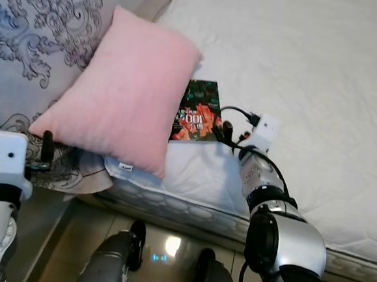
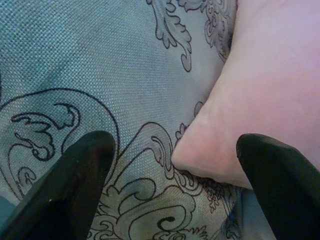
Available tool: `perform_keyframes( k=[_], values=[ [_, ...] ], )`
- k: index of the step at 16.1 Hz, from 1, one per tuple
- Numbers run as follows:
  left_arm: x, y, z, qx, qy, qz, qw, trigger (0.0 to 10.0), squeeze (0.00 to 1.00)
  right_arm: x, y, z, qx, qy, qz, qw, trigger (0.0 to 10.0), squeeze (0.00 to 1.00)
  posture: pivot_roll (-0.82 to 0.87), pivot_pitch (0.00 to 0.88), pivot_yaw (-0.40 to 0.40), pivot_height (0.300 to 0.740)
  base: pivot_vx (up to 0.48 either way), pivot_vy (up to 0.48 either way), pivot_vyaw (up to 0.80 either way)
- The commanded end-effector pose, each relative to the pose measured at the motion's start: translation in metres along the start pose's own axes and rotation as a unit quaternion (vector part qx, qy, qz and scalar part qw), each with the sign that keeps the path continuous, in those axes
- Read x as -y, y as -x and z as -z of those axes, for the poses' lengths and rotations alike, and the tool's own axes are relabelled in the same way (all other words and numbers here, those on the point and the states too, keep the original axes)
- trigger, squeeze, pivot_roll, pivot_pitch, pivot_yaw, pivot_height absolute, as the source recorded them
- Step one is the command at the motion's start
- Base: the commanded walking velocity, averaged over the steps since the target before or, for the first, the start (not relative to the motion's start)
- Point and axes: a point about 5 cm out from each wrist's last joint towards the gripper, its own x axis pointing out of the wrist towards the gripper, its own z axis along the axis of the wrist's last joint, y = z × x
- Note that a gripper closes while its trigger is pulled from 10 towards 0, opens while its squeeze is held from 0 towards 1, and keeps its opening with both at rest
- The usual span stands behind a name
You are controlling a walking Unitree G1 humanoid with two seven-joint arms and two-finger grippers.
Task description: Clean up the room
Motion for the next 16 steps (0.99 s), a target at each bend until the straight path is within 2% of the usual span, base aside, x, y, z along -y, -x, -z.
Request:
perform_keyframes(
  k=[1,3,4,6,12,14,15,16],
  values=[
    [-0.001,0.005,0.001,-0.011,-0.004,0.002,1.0,10.0,0.0,0.0,0.0,0.002,-0.004,0.01,-0.003,1.0,10.0,0.13,0.41,0.376,-0.032,0.736,0.0,0.0,0.0],
    [-0.004,0.01,0.001,-0.017,-0.008,-0.002,1.0,10.0,0.0,-0.007,-0.002,-0.005,0.004,0.019,-0.015,1.0,10.0,0.14,0.41,0.384,-0.036,0.736,0.0,0.0,0.0],
    [-0.003,0.011,0.0,-0.019,-0.009,-0.001,1.0,10.0,0.0,-0.014,-0.003,-0.006,0.007,-0.007,-0.026,1.0,10.0,0.15,0.41,0.387,-0.036,0.736,0.0,0.0,0.0],
    [-0.002,0.011,-0.003,-0.015,-0.011,0.003,1.0,10.0,0.0,-0.025,-0.005,-0.005,0.004,-0.03,-0.047,0.998,10.0,0.15,0.41,0.393,-0.034,0.736,0.0,0.0,0.0],
    [0.001,0.007,-0.004,-0.014,-0.015,0.002,1.0,10.0,0.0,-0.077,-0.01,-0.018,0.015,-0.004,-0.125,0.992,10.0,0.15,0.39,0.383,-0.059,0.736,0.0,0.0,0.0],
    [0.004,0.005,-0.005,-0.011,-0.014,0.001,1.0,10.0,0.0,-0.095,-0.01,-0.015,0.003,-0.014,-0.141,0.99,10.0,0.15,0.39,0.387,-0.07,0.736,0.0,0.0,0.0],
    [0.004,0.004,-0.005,-0.01,-0.014,-0.001,1.0,10.0,0.0,-0.1,-0.01,-0.012,-0.005,-0.016,-0.145,0.989,0.0,0.15,0.39,0.389,-0.075,0.736,0.0,0.0,0.0],
    [0.004,0.005,-0.005,-0.01,-0.015,-0.003,1.0,10.0,0.0,-0.105,-0.009,-0.008,-0.015,-0.018,-0.155,0.988,0.0,0.16,0.4,0.391,-0.081,0.736,0.0,0.0,0.0]
  ],
)
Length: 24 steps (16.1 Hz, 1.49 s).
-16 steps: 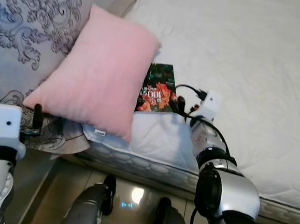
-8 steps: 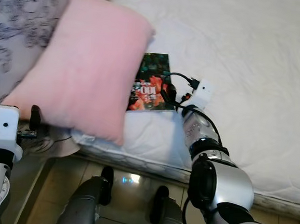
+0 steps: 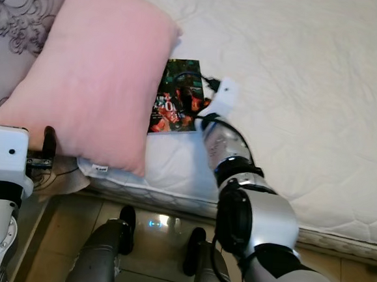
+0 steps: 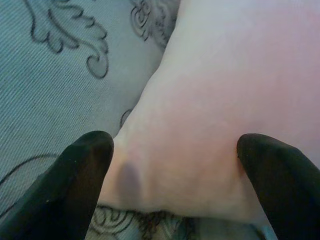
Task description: Clean up the room
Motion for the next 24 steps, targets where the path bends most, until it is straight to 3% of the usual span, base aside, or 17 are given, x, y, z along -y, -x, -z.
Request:
perform_keyframes(
  k=[1,6,10,11,13,14,17,19,20,21,22,23,24],
  values=[
    [0.0,0.003,0.004,-0.011,-0.009,-0.002,1.0,10.0,0.0,-0.001,0.001,0.015,-0.034,-0.016,-0.004,0.999,0.0,0.16,0.4,0.391,-0.084,0.736,0.0,0.0,0.0],
    [0.0,0.005,0.004,-0.013,-0.011,-0.007,1.0,10.0,0.0,0.004,0.005,0.03,-0.048,-0.035,0.013,0.998,0.0,0.17,0.41,0.401,-0.091,0.736,0.0,0.0,0.0],
    [0.003,0.001,0.005,-0.013,-0.008,-0.004,1.0,10.0,0.0,0.012,0.008,0.034,-0.058,0.023,0.039,0.997,0.0,0.16,0.38,0.393,-0.09,0.736,0.0,0.0,0.0],
    [0.004,-0.001,0.005,-0.012,-0.006,-0.004,1.0,10.0,0.0,0.019,0.009,0.033,-0.056,0.041,0.063,0.996,10.0,0.0,0.37,0.388,-0.09,0.736,0.0,0.0,0.0],
    [0.006,-0.002,0.006,-0.011,-0.004,-0.003,1.0,10.0,0.0,0.031,0.013,0.031,-0.048,0.071,0.106,0.991,10.0,0.0,0.36,0.383,-0.089,0.736,0.0,0.0,0.0],
    [0.007,-0.004,0.006,-0.011,-0.002,-0.002,1.0,10.0,0.0,0.04,0.017,0.033,-0.046,0.09,0.137,0.985,10.0,1.0,0.36,0.379,-0.09,0.736,0.0,0.0,0.0],
    [0.01,-0.007,0.005,-0.007,0.001,0.001,1.0,10.0,0.0,0.047,0.02,0.035,-0.044,0.098,0.152,0.982,10.0,1.0,0.34,0.375,-0.09,0.736,0.0,0.0,0.0],
    [0.012,-0.008,0.004,-0.004,0.001,0.004,1.0,10.0,0.0,0.047,0.02,0.038,-0.054,0.06,0.144,0.986,10.0,1.0,0.34,0.377,-0.087,0.736,0.0,0.0,0.0],
    [0.012,-0.008,0.004,-0.003,0.001,0.004,1.0,10.0,0.0,0.046,0.02,0.039,-0.059,0.073,0.143,0.985,10.0,1.0,0.34,0.377,-0.086,0.736,0.0,0.0,0.0],
    [0.012,-0.008,0.003,0.0,-0.001,0.005,1.0,10.0,0.0,0.044,0.019,0.04,-0.061,0.078,0.137,0.986,10.0,0.04,0.35,0.38,-0.084,0.736,0.0,0.0,0.0],
    [0.011,-0.008,0.003,0.001,-0.002,0.005,1.0,10.0,0.0,0.043,0.019,0.04,-0.061,0.077,0.136,0.986,10.0,0.0,0.35,0.379,-0.085,0.736,0.0,0.0,0.0],
    [0.01,-0.008,0.003,0.004,-0.007,0.003,1.0,10.0,0.0,0.041,0.018,0.041,-0.06,0.067,0.132,0.987,0.0,0.0,0.35,0.383,-0.085,0.736,0.0,0.0,0.0],
    [0.008,-0.009,0.003,0.005,-0.009,0.002,1.0,10.0,0.0,0.038,0.018,0.043,-0.059,0.051,0.124,0.989,0.0,0.0,0.36,0.385,-0.087,0.736,0.0,0.0,0.0]
  ],
)
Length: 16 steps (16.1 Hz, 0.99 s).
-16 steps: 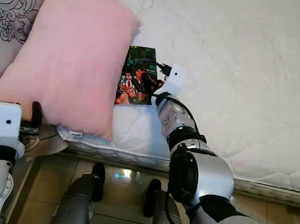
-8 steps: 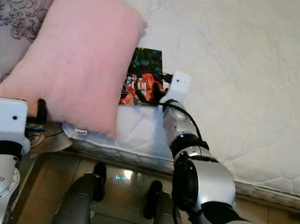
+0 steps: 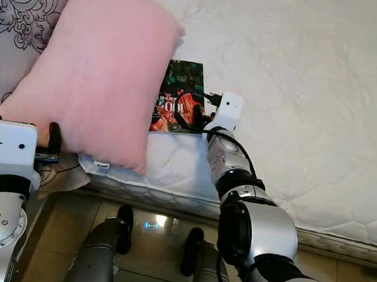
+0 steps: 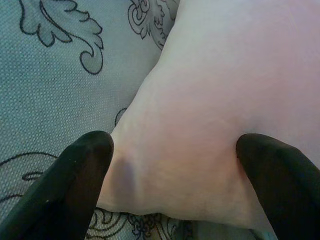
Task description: Clean up the room
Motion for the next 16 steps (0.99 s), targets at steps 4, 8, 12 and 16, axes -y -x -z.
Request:
perform_keyframes(
  k=[4,8,12,16],
  values=[
    [-0.001,0.002,0.002,0.0,-0.014,-0.003,1.0,10.0,0.0,-0.004,0.005,0.032,-0.065,-0.05,-0.016,0.997,0.0,0.0,0.37,0.387,-0.092,0.736,0.0,0.0,0.0],
    [-0.002,0.002,0.0,0.006,-0.021,-0.003,1.0,10.0,0.0,-0.012,0.004,0.031,-0.061,-0.07,-0.036,0.995,0.0,0.0,0.37,0.388,-0.087,0.736,0.0,0.0,0.0],
    [-0.002,0.0,0.001,0.008,-0.023,0.0,1.0,10.0,0.0,-0.016,0.004,0.029,-0.054,-0.075,-0.049,0.994,0.0,0.0,0.37,0.387,-0.082,0.736,0.0,0.0,0.0],
    [0.009,-0.003,0.004,-0.002,-0.006,0.011,1.0,10.0,0.0,-0.018,0.004,0.026,-0.049,-0.079,-0.059,0.994,0.0,0.0,0.33,0.373,-0.092,0.736,0.0,0.0,0.0]
  ],
)
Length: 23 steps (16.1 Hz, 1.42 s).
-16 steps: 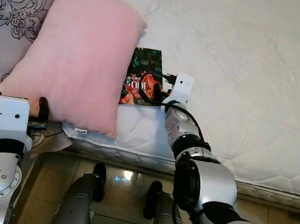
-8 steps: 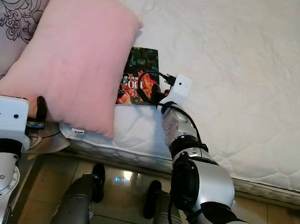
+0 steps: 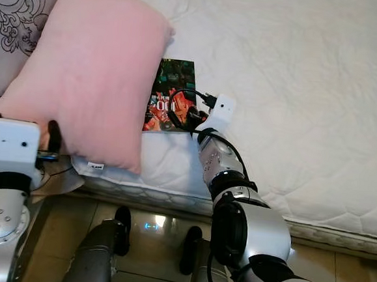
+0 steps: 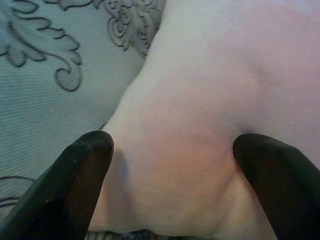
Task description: Clean up the room
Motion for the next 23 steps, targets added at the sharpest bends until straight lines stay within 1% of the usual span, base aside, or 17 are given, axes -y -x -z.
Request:
perform_keyframes(
  k=[1,5,7,8,9,10,11,13,14,15,16,17,18,19,20,22,23],
  values=[
    [0.006,0.002,0.003,-0.004,0.004,0.009,1.0,10.0,0.0,0.003,0.003,0.017,-0.035,-0.016,0.007,0.999,0.0,0.0,0.32,0.37,-0.093,0.736,0.0,0.0,0.0],
    [0.012,-0.005,0.003,0.002,0.007,0.013,1.0,10.0,0.0,-0.001,0.0,0.007,-0.02,-0.035,-0.008,0.999,0.0,0.0,0.3,0.343,-0.097,0.736,0.0,0.0,0.0],
    [0.019,-0.014,0.001,0.011,0.013,0.014,1.0,10.0,0.0,-0.007,-0.003,-0.009,0.008,-0.044,-0.02,0.999,0.0,0.0,0.28,0.302,-0.108,0.736,0.0,0.0,0.0],
    [0.019,-0.015,-0.001,0.016,0.015,0.014,1.0,10.0,0.0,-0.009,-0.004,-0.014,0.017,-0.05,-0.023,0.998,0.0,0.0,0.28,0.295,-0.11,0.736,0.0,0.0,0.0],
    [0.024,-0.024,-0.002,0.026,0.02,0.012,0.999,10.0,0.0,-0.01,-0.004,-0.02,0.037,-0.055,-0.022,0.998,0.0,0.0,0.25,0.247,-0.122,0.736,0.0,0.0,0.0],
    [0.026,-0.03,-0.005,0.035,0.025,0.011,0.999,10.0,0.0,-0.007,-0.002,-0.014,0.039,-0.046,-0.02,0.998,0.0,0.0,0.24,0.223,-0.121,0.736,0.0,0.0,0.0],
    [0.029,-0.037,-0.009,0.048,0.031,0.014,0.998,10.0,0.0,-0.003,0.001,-0.003,0.035,-0.032,-0.019,0.999,0.0,0.0,0.22,0.188,-0.117,0.736,0.0,0.0,0.0],
    [0.036,-0.045,-0.012,0.061,0.035,0.024,0.997,10.0,0.0,0.006,0.007,0.013,0.031,-0.023,-0.019,0.999,0.0,0.0,0.19,0.144,-0.105,0.736,0.0,0.0,0.0],
    [0.042,-0.052,-0.012,0.064,0.038,0.039,0.996,10.0,0.0,0.016,0.012,0.022,0.031,0.014,-0.007,0.999,0.0,0.0,0.15,0.108,-0.088,0.736,0.0,0.0,0.0],
    [0.047,-0.057,-0.013,0.065,0.047,0.05,0.996,10.0,0.0,0.023,0.016,0.023,0.04,0.053,0.004,0.998,0.0,0.0,0.13,0.088,-0.079,0.736,0.0,0.0,0.0],
    [0.051,-0.061,-0.012,0.062,0.061,0.059,0.994,10.0,0.0,0.026,0.018,0.022,0.052,0.085,0.004,0.995,0.0,0.0,0.12,0.083,-0.075,0.736,0.0,0.0,0.0],
    [0.055,-0.062,-0.011,0.063,0.066,0.07,0.993,10.0,0.0,0.029,0.02,0.019,0.065,0.13,0.011,0.989,10.0,1.0,0.11,0.069,-0.071,0.736,0.0,0.0,0.0],
    [0.051,-0.065,-0.009,0.067,0.05,0.06,0.995,10.0,0.0,0.029,0.023,0.01,0.097,0.184,0.01,0.978,10.0,1.0,0.1,0.059,-0.062,0.736,0.0,0.0,0.0],
    [0.046,-0.068,-0.007,0.066,0.036,0.045,0.996,10.0,0.0,0.03,0.025,0.004,0.119,0.208,0.01,0.971,10.0,1.0,0.1,0.051,-0.057,0.736,0.0,0.0,0.0],
    [0.042,-0.075,0.0,0.058,0.024,0.035,0.997,10.0,0.0,0.038,0.028,0.003,0.121,0.206,0.02,0.971,10.0,1.0,0.1,0.05,-0.06,0.736,0.0,0.0,0.0],
    [0.041,-0.081,0.001,0.059,0.017,0.032,0.998,10.0,0.0,0.047,0.031,0.007,0.116,0.2,0.032,0.972,10.0,1.0,0.1,0.048,-0.064,0.736,0.0,0.0,0.0],
    [0.042,-0.082,0.001,0.06,0.015,0.034,0.998,10.0,0.0,0.047,0.032,0.008,0.116,0.202,0.032,0.972,10.0,1.0,0.1,0.048,-0.066,0.736,0.0,0.0,0.0]
  ],
)
